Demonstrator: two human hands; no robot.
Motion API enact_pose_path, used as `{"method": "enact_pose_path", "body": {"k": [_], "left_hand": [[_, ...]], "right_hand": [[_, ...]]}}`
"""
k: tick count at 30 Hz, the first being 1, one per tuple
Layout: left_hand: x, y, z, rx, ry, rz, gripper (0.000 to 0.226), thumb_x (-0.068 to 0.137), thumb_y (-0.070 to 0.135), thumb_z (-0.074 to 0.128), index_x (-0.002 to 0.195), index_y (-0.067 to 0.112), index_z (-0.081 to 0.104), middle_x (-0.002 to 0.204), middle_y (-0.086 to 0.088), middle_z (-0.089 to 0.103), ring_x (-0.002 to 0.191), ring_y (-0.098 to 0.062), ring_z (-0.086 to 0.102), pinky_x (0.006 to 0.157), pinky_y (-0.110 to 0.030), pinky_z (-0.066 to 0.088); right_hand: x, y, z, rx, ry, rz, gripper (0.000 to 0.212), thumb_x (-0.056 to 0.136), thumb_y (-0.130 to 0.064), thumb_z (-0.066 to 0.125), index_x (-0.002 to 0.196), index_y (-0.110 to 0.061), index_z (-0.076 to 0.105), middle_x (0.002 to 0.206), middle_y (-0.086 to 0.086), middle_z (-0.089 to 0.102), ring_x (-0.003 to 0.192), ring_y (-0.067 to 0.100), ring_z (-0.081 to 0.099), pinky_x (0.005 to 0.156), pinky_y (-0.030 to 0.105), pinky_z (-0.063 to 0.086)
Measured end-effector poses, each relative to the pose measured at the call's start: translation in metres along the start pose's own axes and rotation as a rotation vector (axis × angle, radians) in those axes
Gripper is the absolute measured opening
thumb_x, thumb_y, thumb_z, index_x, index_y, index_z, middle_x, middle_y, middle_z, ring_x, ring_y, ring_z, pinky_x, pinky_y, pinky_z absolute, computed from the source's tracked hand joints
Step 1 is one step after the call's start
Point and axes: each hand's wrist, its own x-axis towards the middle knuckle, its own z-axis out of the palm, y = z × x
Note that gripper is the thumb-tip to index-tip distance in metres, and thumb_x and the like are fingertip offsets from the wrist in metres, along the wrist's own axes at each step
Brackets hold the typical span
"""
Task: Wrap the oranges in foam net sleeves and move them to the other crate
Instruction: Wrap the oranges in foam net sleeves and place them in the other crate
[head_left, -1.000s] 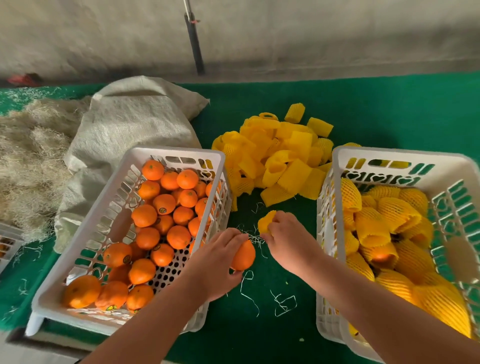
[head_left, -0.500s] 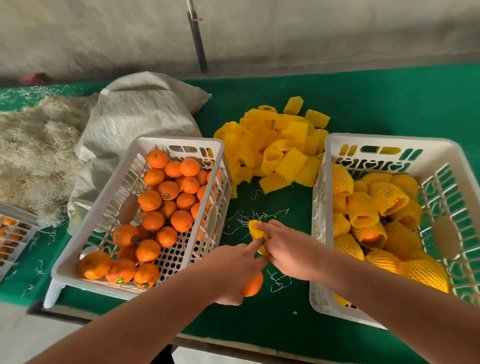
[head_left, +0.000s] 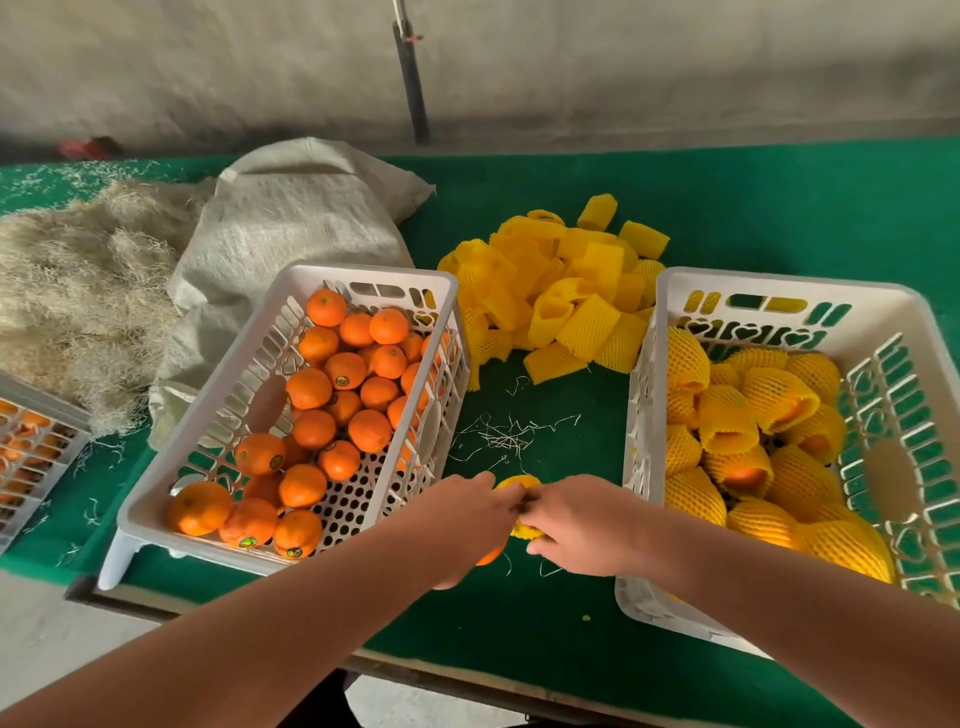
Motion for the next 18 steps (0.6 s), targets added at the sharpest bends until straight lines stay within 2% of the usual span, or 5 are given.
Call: {"method": "enact_pose_path", "body": {"k": [2, 7, 12, 15, 18], "left_hand": [[-0.001, 0.001, 0.003, 0.029, -0.012, 0.012, 0.071, 0.074, 0.018, 0.088, 0.134, 0.009, 0.051, 0.124, -0.008, 0.043, 0.082, -0.021, 0.032, 0.063, -0.038, 0.040], [-0.009, -0.005, 0.015, 0.041, -0.042, -0.025, 0.074, 0.077, 0.016, 0.084, 0.140, 0.009, 0.045, 0.132, -0.009, 0.040, 0.087, -0.024, 0.041, 0.069, -0.039, 0.049], [-0.008, -0.007, 0.022, -0.067, -0.085, -0.063, 0.090, 0.074, 0.027, 0.088, 0.147, 0.019, 0.036, 0.141, -0.002, 0.038, 0.100, -0.023, 0.048, 0.074, -0.037, 0.048], [-0.009, -0.003, 0.018, -0.223, -0.112, -0.091, 0.093, 0.071, 0.037, 0.089, 0.146, 0.028, 0.036, 0.142, 0.005, 0.038, 0.115, -0.025, 0.051, 0.085, -0.042, 0.056], [-0.009, -0.005, 0.013, -0.433, -0.112, -0.131, 0.091, 0.066, 0.044, 0.090, 0.141, 0.036, 0.039, 0.143, 0.012, 0.037, 0.122, -0.025, 0.052, 0.086, -0.041, 0.054]], "right_hand": [[0.000, 0.003, 0.004, 0.053, -0.022, 0.081, 0.032, 0.101, -0.043, 0.061, 0.124, -0.020, 0.056, 0.095, -0.002, 0.064, 0.076, 0.018, 0.059, 0.066, 0.030, 0.041], [0.004, 0.007, 0.004, 0.036, 0.005, 0.187, 0.054, 0.099, -0.063, 0.053, 0.135, -0.022, 0.050, 0.115, -0.001, 0.064, 0.092, 0.018, 0.065, 0.079, 0.039, 0.058], [0.018, -0.001, 0.006, 0.104, 0.170, 0.314, 0.043, 0.111, -0.048, 0.025, 0.113, -0.021, 0.058, 0.085, -0.003, 0.060, 0.073, 0.017, 0.061, 0.060, 0.031, 0.045], [0.026, -0.005, 0.005, 0.174, 0.288, 0.447, 0.036, 0.110, -0.043, 0.037, 0.105, -0.018, 0.062, 0.080, -0.004, 0.056, 0.068, 0.015, 0.055, 0.052, 0.023, 0.028], [0.031, -0.004, 0.006, 0.296, 0.324, 0.437, 0.032, 0.098, -0.042, 0.063, 0.123, -0.021, 0.061, 0.103, -0.002, 0.061, 0.090, 0.017, 0.058, 0.066, 0.021, 0.042]]}}
